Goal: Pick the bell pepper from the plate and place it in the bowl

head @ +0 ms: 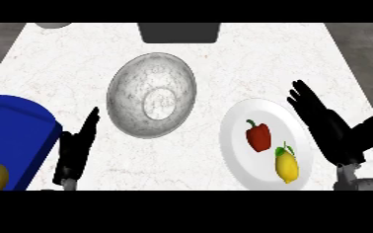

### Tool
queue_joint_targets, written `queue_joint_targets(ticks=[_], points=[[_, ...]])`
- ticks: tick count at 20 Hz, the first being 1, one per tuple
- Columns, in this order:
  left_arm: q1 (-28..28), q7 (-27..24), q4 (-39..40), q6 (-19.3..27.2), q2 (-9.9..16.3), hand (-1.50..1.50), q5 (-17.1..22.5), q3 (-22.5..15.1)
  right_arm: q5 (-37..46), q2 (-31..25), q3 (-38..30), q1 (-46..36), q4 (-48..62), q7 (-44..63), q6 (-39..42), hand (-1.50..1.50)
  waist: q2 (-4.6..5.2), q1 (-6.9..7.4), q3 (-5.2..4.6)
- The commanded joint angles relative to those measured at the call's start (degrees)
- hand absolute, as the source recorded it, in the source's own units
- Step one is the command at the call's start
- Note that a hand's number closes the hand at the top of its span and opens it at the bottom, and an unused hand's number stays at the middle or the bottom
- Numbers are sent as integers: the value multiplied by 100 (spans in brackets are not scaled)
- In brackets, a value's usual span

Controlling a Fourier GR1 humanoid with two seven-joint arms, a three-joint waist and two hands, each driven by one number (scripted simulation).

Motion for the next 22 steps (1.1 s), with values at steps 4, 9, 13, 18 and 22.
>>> queue_joint_targets(ticks=[4,9,13,18,22], points=[[-425,-145,-678,-499,-490,0,438,-221,1869,-518,29,163,-892,-448,-1145,150,-61,18,190],[-608,-101,-1015,-649,-620,0,738,-173,3057,-511,-801,749,-744,-161,-3075,-150,-119,-362,188],[-854,218,-1157,-904,-601,0,955,-172,4504,-17,712,1439,-1665,-851,-3452,-150,-35,23,202],[-820,201,-1145,-993,-533,0,932,-172,6608,-475,1444,1749,-1756,736,-3258,-150,-16,74,169],[-846,334,-1287,-854,-594,0,857,-241,7692,-594,1372,1784,-2101,2359,-2457,-150,-25,81,151]])
